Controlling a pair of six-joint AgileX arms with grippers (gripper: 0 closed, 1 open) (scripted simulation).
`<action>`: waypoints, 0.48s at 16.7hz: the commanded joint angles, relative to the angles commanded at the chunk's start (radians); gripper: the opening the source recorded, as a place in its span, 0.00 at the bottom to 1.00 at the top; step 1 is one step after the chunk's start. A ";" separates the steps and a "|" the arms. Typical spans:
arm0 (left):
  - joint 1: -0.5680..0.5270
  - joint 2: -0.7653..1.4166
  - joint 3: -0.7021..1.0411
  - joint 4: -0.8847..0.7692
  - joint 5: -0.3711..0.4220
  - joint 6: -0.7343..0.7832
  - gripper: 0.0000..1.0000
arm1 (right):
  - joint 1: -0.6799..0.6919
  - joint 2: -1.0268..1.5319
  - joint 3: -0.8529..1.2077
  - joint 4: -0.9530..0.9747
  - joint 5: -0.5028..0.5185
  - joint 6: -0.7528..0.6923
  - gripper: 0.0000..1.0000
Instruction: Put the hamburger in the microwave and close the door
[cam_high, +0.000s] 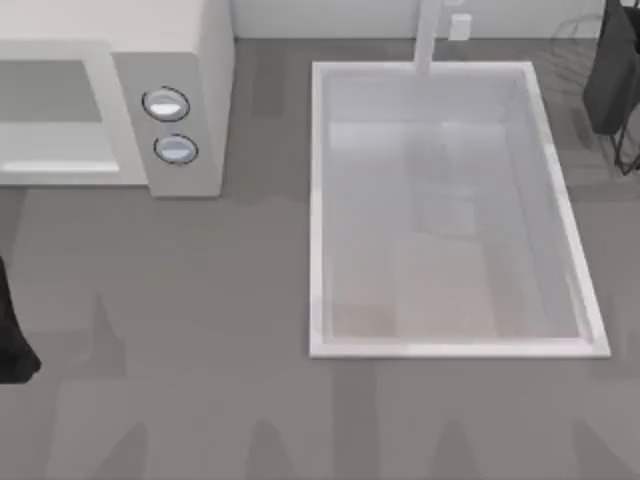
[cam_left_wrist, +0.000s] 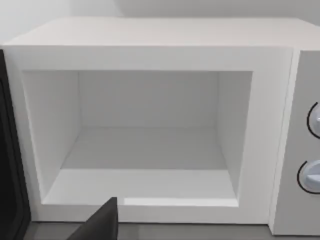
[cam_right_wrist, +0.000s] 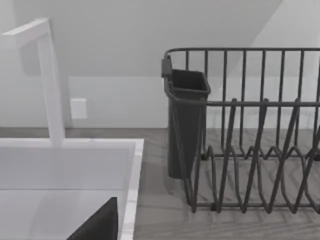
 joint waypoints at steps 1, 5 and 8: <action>0.000 0.000 0.000 0.000 0.000 0.000 1.00 | 0.000 0.000 0.000 0.000 0.000 0.000 1.00; 0.018 0.066 0.052 -0.055 0.000 0.028 1.00 | 0.000 0.000 0.000 0.000 0.000 0.000 1.00; 0.055 0.226 0.161 -0.168 0.000 0.086 1.00 | 0.000 0.000 0.000 0.000 0.000 0.000 1.00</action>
